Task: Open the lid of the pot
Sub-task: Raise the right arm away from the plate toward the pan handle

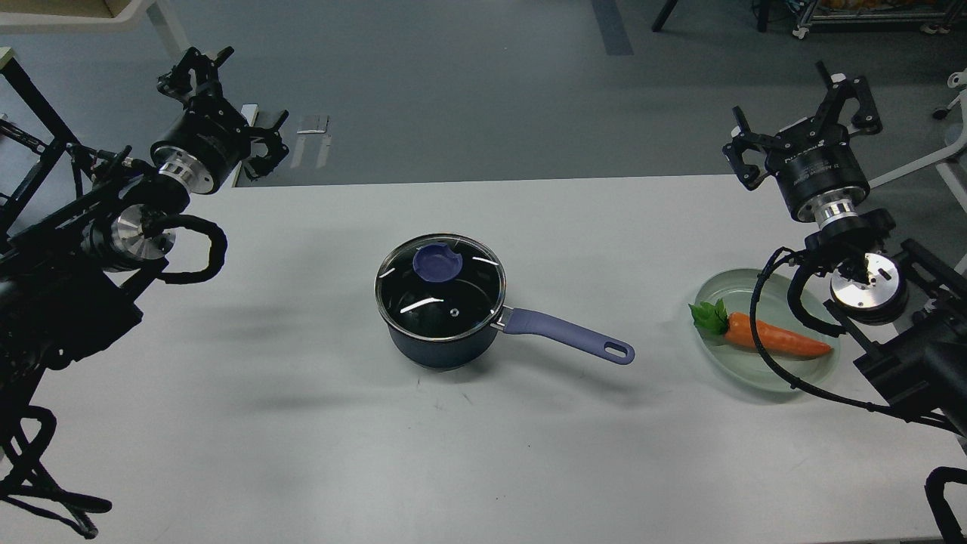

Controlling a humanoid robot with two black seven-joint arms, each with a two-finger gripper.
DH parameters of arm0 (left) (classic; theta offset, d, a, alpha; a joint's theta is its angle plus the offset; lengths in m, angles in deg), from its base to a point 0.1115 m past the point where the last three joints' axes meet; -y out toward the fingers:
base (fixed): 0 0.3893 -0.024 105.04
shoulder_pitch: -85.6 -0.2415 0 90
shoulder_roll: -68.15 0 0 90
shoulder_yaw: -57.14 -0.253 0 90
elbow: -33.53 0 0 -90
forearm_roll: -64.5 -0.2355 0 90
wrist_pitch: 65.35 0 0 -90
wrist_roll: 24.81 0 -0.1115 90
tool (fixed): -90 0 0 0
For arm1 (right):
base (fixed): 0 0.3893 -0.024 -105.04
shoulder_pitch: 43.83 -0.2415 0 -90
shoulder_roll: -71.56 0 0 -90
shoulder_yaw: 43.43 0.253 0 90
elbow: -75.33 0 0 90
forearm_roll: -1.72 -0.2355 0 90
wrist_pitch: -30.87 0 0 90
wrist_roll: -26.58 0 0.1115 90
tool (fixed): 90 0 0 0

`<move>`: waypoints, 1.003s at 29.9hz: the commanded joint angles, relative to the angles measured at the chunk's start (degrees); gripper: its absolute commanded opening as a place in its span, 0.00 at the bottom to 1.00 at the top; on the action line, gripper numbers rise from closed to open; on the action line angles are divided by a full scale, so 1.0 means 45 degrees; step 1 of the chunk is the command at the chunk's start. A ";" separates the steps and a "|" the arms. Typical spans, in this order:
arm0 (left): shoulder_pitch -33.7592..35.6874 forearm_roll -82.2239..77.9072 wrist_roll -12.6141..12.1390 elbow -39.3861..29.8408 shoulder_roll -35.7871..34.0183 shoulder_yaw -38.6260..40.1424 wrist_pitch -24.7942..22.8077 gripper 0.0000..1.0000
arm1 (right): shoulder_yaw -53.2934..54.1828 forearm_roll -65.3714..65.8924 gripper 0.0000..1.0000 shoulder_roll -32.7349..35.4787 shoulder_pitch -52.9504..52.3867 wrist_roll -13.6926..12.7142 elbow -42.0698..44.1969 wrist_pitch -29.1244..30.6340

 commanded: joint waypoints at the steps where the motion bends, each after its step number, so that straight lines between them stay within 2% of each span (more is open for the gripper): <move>1: 0.0006 -0.0040 0.0052 -0.0106 -0.0031 -0.0043 -0.0112 0.99 | 0.0000 0.0002 1.00 0.0084 -0.0031 0.0006 -0.0023 -0.0001; 11: 0.0026 -0.0060 -0.0026 -0.0106 -0.0167 -0.0062 -0.0073 1.00 | -0.0566 0.0139 1.00 0.0552 -0.0167 0.0065 -0.0120 -0.0059; 18: 0.0065 -0.0956 -0.0163 -0.0126 -0.0402 -0.0101 -0.0210 0.99 | -0.1852 0.0703 1.00 0.3108 -0.0869 0.0065 -0.1836 -0.0878; 24: 0.0104 -0.2635 -0.0046 -0.0145 -0.0499 -0.0101 -0.0210 0.99 | -0.4253 0.5049 1.00 0.4964 -0.2391 0.0123 -0.4217 -0.2030; 28: 0.0123 -0.3184 -0.0045 -0.0243 -0.0596 -0.0101 -0.0152 0.99 | -0.5894 0.8083 1.00 0.5357 -0.3407 0.0162 -0.5606 -0.3123; 30: 0.0104 -0.3204 -0.0084 -0.0476 -0.0791 -0.0121 -0.0171 0.99 | -0.6909 0.9002 1.00 0.5436 -0.4031 0.0162 -0.5978 -0.3262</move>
